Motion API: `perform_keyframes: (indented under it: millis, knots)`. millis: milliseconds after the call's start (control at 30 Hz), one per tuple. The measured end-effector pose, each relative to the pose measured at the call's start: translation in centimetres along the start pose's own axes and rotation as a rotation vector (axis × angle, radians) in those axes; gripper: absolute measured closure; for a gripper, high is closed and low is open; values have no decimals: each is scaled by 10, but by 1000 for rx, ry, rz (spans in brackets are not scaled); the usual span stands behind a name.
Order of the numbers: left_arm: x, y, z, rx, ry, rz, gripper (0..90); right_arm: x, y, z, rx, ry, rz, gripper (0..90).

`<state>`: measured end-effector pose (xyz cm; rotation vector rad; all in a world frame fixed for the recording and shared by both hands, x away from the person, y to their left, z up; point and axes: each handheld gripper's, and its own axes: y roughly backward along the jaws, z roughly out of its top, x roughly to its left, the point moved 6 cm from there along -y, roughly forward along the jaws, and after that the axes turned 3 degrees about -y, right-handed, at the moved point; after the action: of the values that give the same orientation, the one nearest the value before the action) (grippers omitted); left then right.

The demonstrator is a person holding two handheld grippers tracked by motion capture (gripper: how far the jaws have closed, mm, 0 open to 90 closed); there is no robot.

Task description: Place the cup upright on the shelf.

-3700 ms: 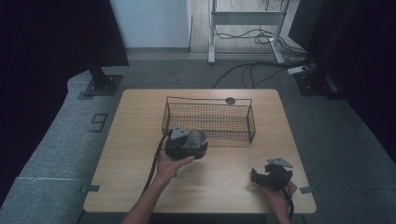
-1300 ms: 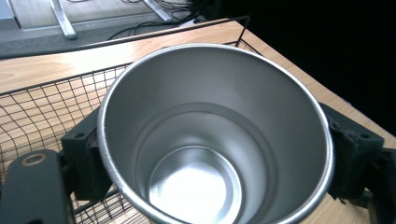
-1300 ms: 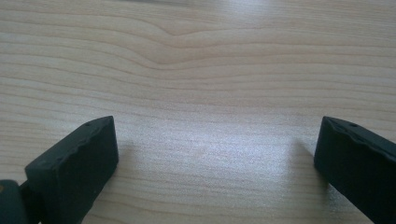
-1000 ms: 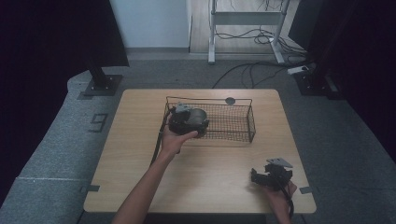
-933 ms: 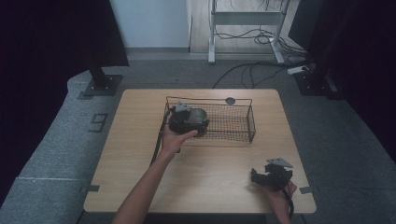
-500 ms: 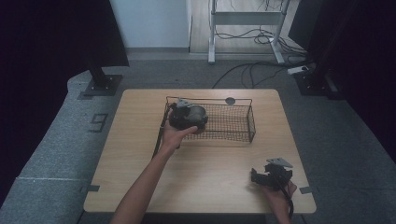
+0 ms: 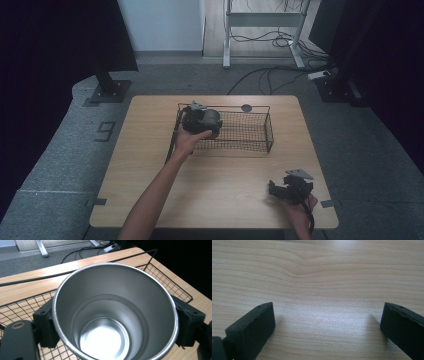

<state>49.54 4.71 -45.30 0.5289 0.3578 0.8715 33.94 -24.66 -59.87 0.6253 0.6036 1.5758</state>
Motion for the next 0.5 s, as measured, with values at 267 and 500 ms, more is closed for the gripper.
perform_keyframes:
  millis: [267,500]
  knots:
    - [5,-9,3,-5,5,-4,148,0,0,0,0,0,0,0]
    - [14,-25,-2,14,22,17,148,0,0,0,0,0,0,0]
